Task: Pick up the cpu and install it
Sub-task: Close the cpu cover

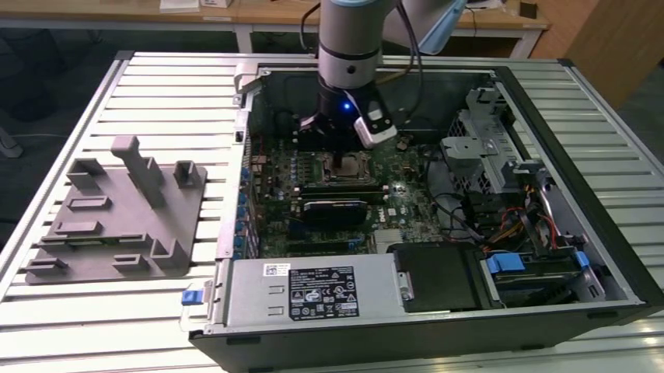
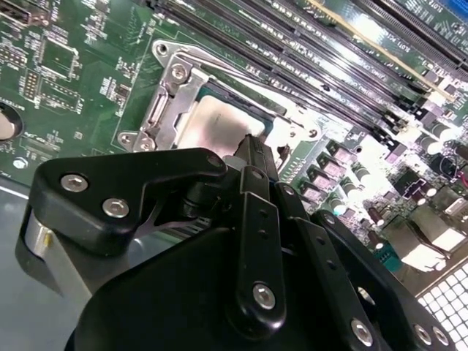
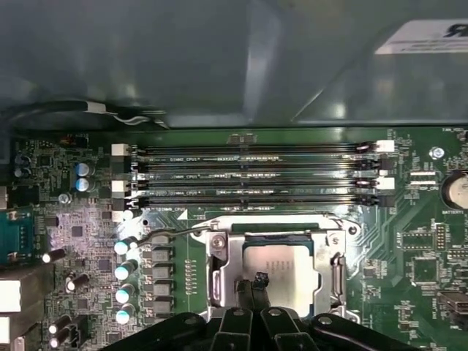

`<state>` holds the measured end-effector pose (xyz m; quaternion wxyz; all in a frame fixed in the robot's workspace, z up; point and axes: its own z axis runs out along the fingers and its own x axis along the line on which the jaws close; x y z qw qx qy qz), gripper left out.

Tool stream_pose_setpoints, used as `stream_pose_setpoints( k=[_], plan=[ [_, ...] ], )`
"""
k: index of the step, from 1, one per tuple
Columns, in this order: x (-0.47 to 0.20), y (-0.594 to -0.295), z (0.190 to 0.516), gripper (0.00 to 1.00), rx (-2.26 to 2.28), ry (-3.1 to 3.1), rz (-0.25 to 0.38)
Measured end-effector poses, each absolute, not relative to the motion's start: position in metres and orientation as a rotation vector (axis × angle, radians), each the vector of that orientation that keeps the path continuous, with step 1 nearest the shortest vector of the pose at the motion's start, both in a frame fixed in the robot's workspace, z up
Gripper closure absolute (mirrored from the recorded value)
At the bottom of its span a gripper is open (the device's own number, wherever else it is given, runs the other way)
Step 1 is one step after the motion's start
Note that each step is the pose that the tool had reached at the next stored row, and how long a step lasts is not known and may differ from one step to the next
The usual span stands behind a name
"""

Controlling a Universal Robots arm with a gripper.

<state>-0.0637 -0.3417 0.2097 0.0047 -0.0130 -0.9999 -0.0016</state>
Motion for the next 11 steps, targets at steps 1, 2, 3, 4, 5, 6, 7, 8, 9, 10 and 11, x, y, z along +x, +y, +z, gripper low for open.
stream_pose_setpoints(
  k=[1,2,3,4,5,6,7,8,9,10,11],
  plan=[
    [-0.0645,-0.3416,0.2091,0.89,-0.041,-3.132,-0.005],
    [-0.065,-0.3416,0.2083,0.89,-0.041,-3.132,-0.006],
    [-0.0656,-0.3416,0.2075,0.89,-0.041,-3.132,-0.006],
    [-0.066,-0.3416,0.2067,0.89,-0.041,-3.132,-0.006],
    [-0.0664,-0.3417,0.2062,0.89,-0.041,-3.132,-0.006],
    [-0.067,-0.3417,0.2059,0.89,-0.041,-3.132,-0.006],
    [-0.0676,-0.3417,0.2055,0.89,-0.041,-3.132,-0.006],
    [-0.0682,-0.3416,0.205,0.89,-0.041,-3.132,-0.007],
    [-0.0686,-0.3416,0.2044,0.89,-0.041,-3.132,-0.007],
    [-0.0691,-0.3416,0.2038,0.89,-0.041,-3.132,-0.007],
    [-0.0695,-0.3417,0.2032,0.89,-0.041,-3.132,-0.006]
  ],
)
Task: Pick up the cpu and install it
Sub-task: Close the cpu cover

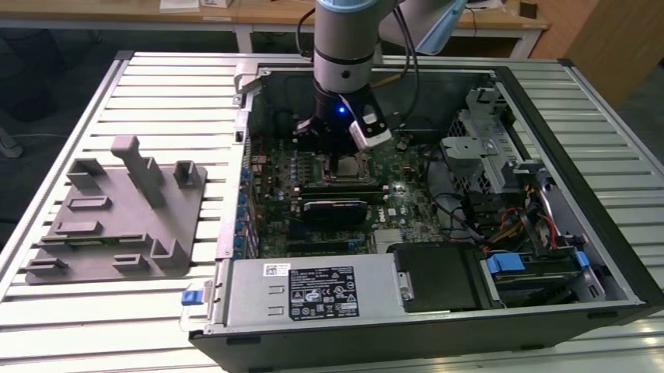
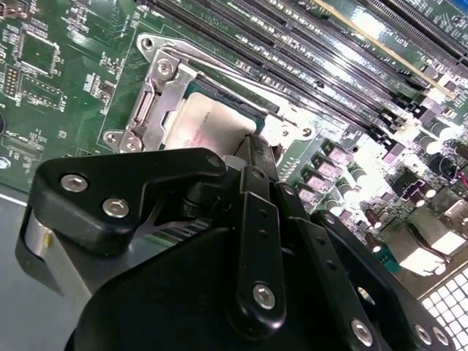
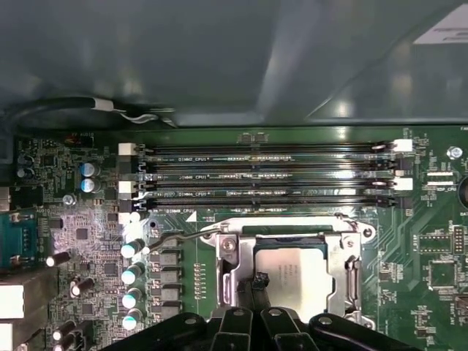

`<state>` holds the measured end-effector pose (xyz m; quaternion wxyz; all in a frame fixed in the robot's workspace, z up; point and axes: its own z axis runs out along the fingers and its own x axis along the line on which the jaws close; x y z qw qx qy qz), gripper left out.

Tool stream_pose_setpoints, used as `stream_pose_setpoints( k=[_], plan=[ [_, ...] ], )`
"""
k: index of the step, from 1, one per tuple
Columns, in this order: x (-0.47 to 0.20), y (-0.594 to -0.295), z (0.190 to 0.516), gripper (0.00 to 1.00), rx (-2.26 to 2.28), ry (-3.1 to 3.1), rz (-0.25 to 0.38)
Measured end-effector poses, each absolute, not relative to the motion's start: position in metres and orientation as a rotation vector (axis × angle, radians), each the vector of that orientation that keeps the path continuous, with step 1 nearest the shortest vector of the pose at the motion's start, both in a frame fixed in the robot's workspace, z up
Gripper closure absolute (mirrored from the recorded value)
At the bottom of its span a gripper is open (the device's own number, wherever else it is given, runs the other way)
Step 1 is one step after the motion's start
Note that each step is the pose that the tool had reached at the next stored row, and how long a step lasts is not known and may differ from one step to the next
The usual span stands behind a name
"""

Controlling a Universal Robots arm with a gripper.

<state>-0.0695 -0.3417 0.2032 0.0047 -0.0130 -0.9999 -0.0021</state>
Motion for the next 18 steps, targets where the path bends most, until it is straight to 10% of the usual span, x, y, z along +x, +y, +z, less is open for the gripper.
stream_pose_setpoints(
  k=[18],
  plan=[
    [-0.0737,-0.3417,0.1991,0.89,-0.041,-3.132,-0.006]
  ],
)
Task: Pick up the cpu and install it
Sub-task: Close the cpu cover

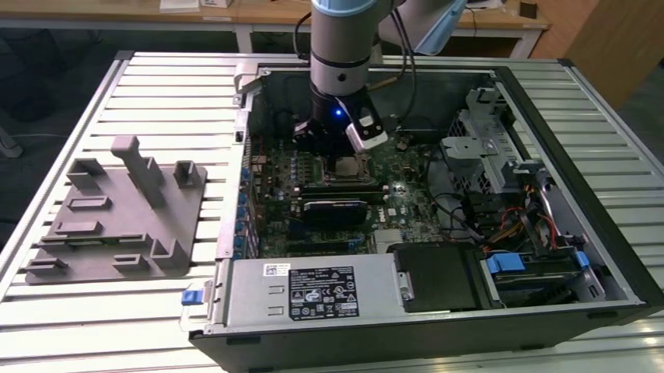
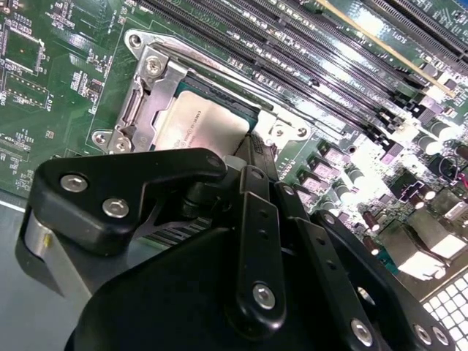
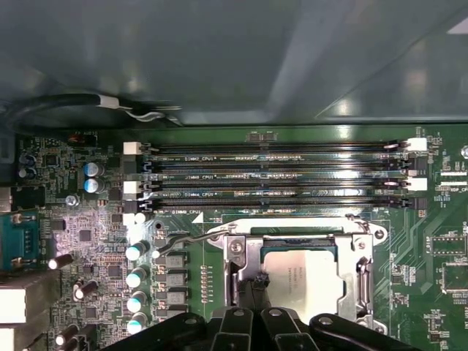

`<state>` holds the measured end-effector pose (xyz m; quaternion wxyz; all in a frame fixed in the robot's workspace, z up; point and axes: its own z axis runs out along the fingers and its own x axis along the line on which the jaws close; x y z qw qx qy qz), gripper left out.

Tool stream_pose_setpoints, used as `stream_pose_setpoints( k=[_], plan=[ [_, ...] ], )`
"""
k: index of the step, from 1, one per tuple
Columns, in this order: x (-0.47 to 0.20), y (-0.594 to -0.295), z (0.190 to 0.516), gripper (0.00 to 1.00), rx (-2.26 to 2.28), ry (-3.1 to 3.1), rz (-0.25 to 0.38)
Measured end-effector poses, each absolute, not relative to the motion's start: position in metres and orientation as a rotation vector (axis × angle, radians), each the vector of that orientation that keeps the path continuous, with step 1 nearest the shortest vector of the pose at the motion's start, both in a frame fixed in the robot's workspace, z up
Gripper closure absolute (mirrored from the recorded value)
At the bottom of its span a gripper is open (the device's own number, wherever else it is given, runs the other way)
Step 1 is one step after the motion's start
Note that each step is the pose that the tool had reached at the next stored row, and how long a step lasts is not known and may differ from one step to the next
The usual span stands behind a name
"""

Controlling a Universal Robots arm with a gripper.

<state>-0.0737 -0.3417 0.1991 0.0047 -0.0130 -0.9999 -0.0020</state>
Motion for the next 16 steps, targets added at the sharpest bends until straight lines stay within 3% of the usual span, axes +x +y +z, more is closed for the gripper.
stream_pose_setpoints(
  k=[16],
  plan=[
    [-0.074,-0.3417,0.2065,0.89,-0.041,-3.132,-0.006]
  ],
)
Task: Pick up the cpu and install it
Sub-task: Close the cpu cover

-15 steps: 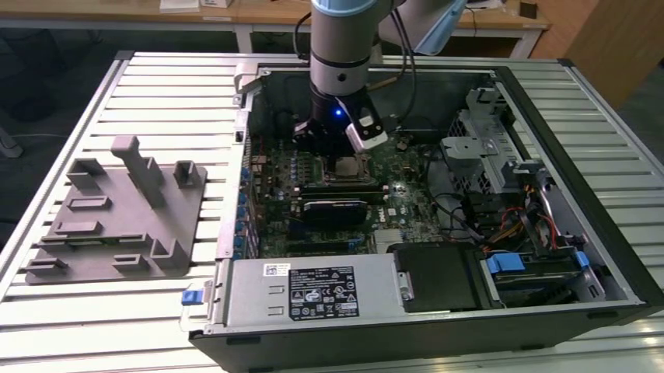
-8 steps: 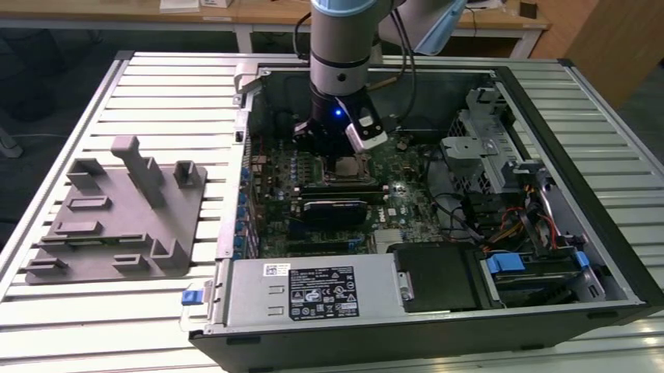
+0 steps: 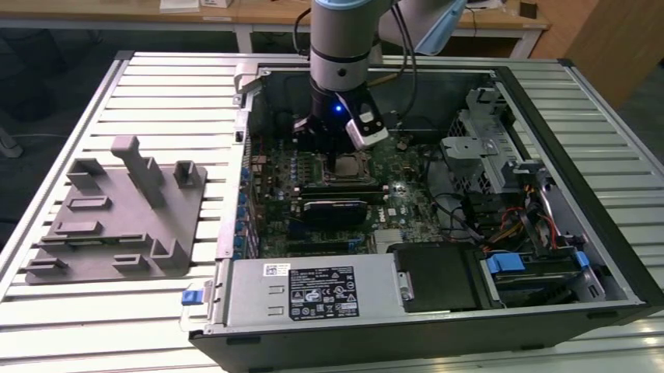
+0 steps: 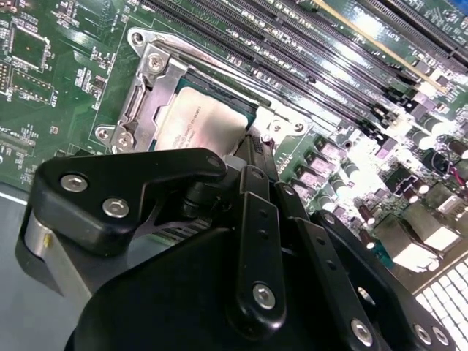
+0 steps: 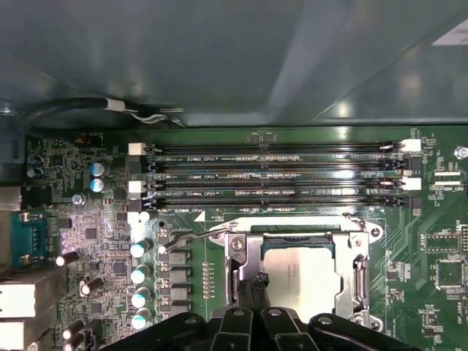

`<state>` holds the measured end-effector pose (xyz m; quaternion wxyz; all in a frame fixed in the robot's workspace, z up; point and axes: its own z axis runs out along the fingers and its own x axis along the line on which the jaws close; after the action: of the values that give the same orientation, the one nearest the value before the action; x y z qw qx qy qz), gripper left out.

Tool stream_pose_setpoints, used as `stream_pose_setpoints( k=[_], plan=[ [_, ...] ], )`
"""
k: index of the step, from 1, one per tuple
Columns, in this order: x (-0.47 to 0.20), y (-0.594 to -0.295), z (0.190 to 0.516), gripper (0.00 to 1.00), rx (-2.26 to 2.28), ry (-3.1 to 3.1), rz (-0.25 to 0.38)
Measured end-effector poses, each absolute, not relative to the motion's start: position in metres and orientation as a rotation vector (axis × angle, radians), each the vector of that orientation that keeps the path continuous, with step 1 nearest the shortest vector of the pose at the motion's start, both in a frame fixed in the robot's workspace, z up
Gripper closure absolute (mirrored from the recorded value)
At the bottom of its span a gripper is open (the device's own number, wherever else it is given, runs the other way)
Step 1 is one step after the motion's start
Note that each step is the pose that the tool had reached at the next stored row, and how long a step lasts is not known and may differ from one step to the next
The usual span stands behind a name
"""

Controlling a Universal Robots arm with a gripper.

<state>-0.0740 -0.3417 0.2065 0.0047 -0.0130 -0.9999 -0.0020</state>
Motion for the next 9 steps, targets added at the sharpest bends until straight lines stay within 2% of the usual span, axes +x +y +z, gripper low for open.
stream_pose_setpoints(
  k=[9],
  plan=[
    [-0.074,-0.342,0.221,0.89,-0.041,-3.132,-0.006]
  ],
)
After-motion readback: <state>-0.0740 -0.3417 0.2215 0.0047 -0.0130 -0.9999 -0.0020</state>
